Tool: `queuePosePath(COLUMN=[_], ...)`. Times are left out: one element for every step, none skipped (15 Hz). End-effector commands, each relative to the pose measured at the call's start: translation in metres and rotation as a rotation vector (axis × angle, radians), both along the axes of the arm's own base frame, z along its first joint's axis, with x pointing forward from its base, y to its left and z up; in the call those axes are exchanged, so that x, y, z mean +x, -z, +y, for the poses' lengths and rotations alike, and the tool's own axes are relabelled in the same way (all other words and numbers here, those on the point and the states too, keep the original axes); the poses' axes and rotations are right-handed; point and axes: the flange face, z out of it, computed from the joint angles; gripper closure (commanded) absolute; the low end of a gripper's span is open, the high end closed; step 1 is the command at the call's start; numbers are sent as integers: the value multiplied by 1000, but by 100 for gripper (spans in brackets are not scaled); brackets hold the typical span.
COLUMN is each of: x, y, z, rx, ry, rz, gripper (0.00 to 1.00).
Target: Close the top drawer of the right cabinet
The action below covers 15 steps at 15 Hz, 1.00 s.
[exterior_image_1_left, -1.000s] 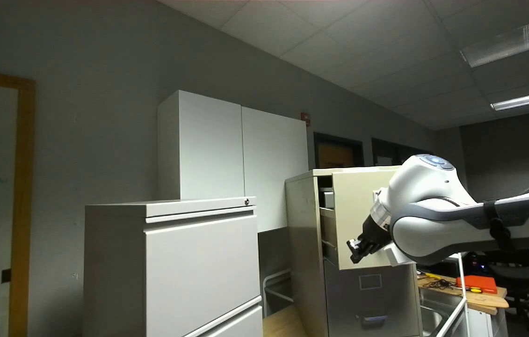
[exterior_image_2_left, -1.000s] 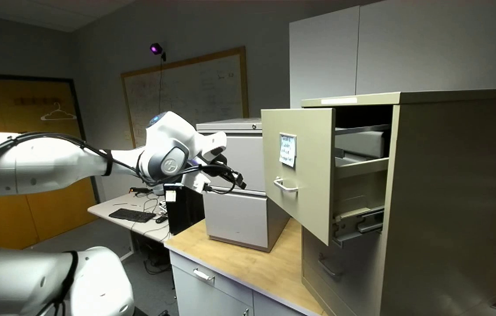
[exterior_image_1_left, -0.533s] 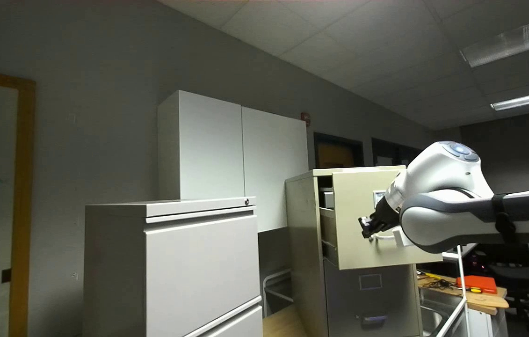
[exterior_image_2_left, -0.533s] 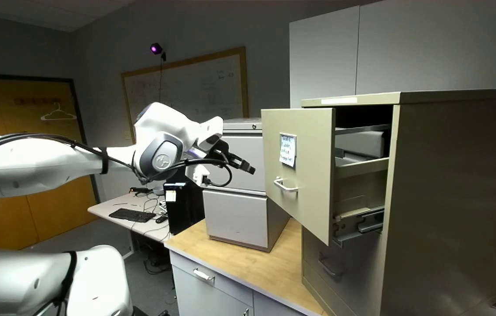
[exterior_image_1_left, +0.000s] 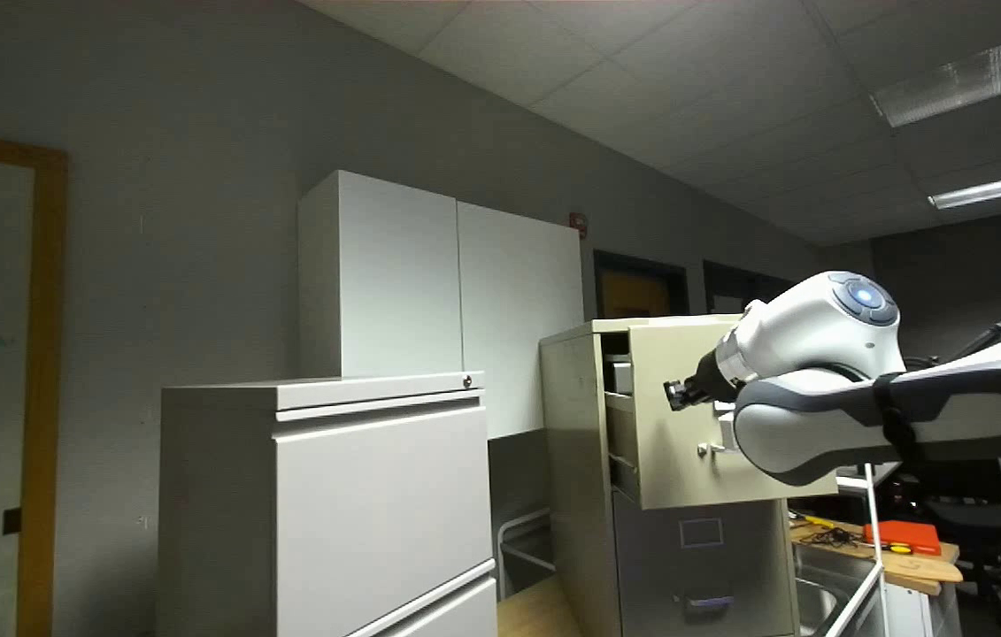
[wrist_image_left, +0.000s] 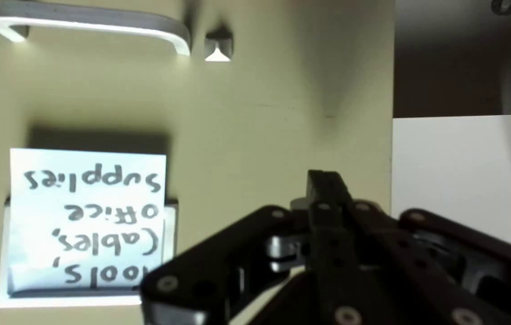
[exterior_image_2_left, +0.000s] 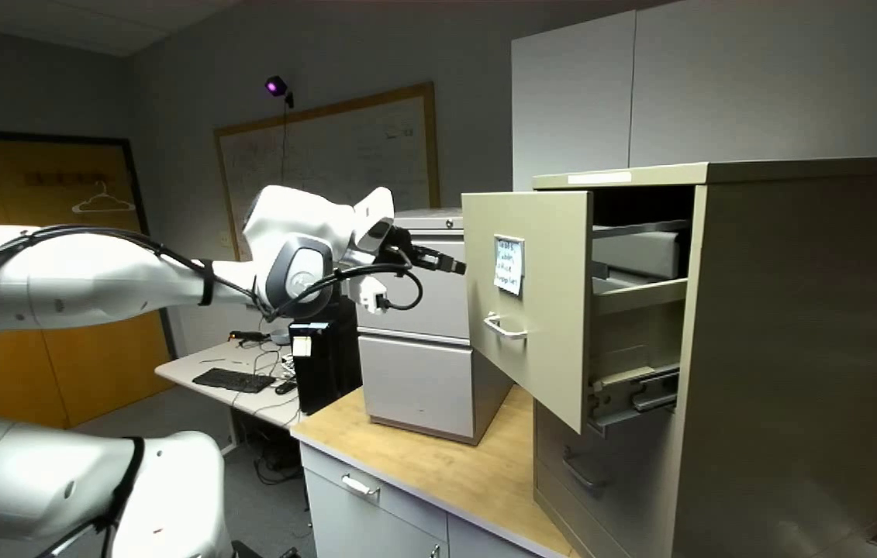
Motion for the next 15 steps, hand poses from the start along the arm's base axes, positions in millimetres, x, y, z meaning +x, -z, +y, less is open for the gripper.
queuePosePath(x=[30,37,44,53,58,64,69,73,79,85,90,99,108,117,125], y=[-11,-11,-12,-11,-11,-10,-9,-7,-6,-3,-2,1,5,9,11], z=[-2,-1,-1,-2,-3,-7,-9,-13,-18,-24,-26,-30,-33,-34,-35], rx=[-18,-26,-36,-48,-50,-59,-62,-69,-75,-73,-75,-74,-70,-60,-59], ry=[13,14,15,20,29,47,63,87,110,131,146,158,163,157,158], rz=[-34,-40,-43,-43,-38,-34,-31,-32,-31,-28,-29,-22,-18,-11,-10], gripper=[100,100,100,100,100,100,100,100,100,100,100,100,100,100,100])
